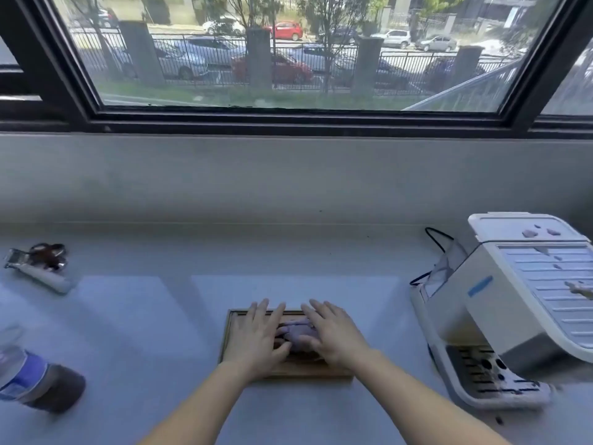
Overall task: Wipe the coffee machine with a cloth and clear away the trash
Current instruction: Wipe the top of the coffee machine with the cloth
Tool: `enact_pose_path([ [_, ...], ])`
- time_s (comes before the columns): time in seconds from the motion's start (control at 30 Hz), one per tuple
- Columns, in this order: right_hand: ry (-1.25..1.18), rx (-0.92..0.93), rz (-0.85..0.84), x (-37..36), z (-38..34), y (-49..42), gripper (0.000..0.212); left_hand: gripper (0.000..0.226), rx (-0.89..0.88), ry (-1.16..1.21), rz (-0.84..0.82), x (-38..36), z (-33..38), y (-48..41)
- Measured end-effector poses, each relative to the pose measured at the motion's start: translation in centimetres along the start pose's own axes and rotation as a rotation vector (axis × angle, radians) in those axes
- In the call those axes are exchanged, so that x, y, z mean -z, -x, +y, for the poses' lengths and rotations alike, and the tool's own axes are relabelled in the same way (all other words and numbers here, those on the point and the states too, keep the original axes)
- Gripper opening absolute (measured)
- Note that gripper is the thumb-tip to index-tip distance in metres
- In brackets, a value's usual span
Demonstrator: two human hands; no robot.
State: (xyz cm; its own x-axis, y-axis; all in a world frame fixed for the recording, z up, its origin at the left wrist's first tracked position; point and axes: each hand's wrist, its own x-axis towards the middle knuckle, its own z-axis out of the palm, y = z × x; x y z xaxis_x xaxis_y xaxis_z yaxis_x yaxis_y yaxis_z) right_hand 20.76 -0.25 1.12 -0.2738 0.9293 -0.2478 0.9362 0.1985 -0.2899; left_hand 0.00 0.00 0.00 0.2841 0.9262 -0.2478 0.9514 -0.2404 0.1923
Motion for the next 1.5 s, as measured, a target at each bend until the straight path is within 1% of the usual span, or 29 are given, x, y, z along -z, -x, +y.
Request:
enact_pose_path([
  [0.03,-0.007,0.030,-0.022,-0.3,0.3,0.2,0.077,0.081,0.004,0.024,-0.042,-0.3,0.0,0.1],
  [0.1,0.001,0.058,-0.049,-1.1,0.9,0.4,0.079,0.076,0.002,-0.001,-0.051,-1.2,-0.1,0.1],
  [0.27,-0.019,0.103,0.012,-1.8,0.9,0.3,0.074,0.057,-0.055,-0.087,0.009,-2.0,-0.1,-0.3],
  [0.33,-0.098,0.071,-0.006,-2.0,0.6,0.1,0.069,0.052,-0.065,-0.068,0.005,-1.9,0.0,-0.5],
  [0.43,-0.183,0.007,-0.062,-1.7,0.2,-0.3,0.054,0.039,-0.103,-0.002,0.027,-1.4,0.3,-0.7],
  [0.53,-0.141,0.000,-0.072,-1.2,0.2,-0.4,0.038,0.022,-0.146,0.128,0.067,-1.0,0.1,-0.4],
  [0.6,-0.130,0.005,-0.072,-1.0,0.4,-0.1,0.037,0.016,-0.168,0.237,0.098,-1.1,-0.1,0.0],
  [0.67,-0.224,-0.021,-0.069,-0.4,0.5,0.4,0.035,0.014,-0.170,0.353,0.134,-1.1,0.0,0.3],
  [0.8,-0.515,-0.091,-0.039,1.2,0.4,1.9,0.034,0.014,-0.182,0.541,0.152,0.2,0.8,0.8],
  [0.9,-0.702,-0.119,-0.017,2.5,0.4,3.1,0.045,0.018,-0.179,0.613,0.108,1.7,1.6,0.9],
  [0.97,-0.820,-0.087,0.008,3.5,0.4,3.9,0.055,0.030,-0.208,0.676,0.072,3.0,2.2,1.0],
  [1.03,-0.942,-0.078,0.035,4.7,0.4,4.8,0.055,0.051,-0.274,0.745,0.042,4.2,2.9,1.3],
  [1.07,-1.020,-0.094,0.050,5.4,0.3,5.4,0.053,0.058,-0.311,0.777,0.030,4.8,3.3,1.5],
  [1.1,-1.085,-0.118,0.070,6.1,0.2,5.9,0.052,0.060,-0.341,0.803,0.028,5.3,3.7,1.7],
  [1.17,-1.156,-0.158,0.118,7.4,0.0,7.1,0.049,0.053,-0.386,0.838,0.075,6.3,4.9,1.9],
  [1.27,-1.224,-0.161,0.183,9.3,-0.1,9.4,0.044,0.038,-0.473,0.879,0.157,7.7,7.0,1.6],
  [1.37,-1.154,-0.189,0.375,11.1,-0.1,11.7,0.036,0.038,-0.613,0.858,0.181,9.5,9.4,1.4],
  [1.5,-0.940,-0.166,0.664,13.8,0.0,15.1,0.028,0.042,-0.753,0.869,0.257,12.2,13.3,1.4],
])
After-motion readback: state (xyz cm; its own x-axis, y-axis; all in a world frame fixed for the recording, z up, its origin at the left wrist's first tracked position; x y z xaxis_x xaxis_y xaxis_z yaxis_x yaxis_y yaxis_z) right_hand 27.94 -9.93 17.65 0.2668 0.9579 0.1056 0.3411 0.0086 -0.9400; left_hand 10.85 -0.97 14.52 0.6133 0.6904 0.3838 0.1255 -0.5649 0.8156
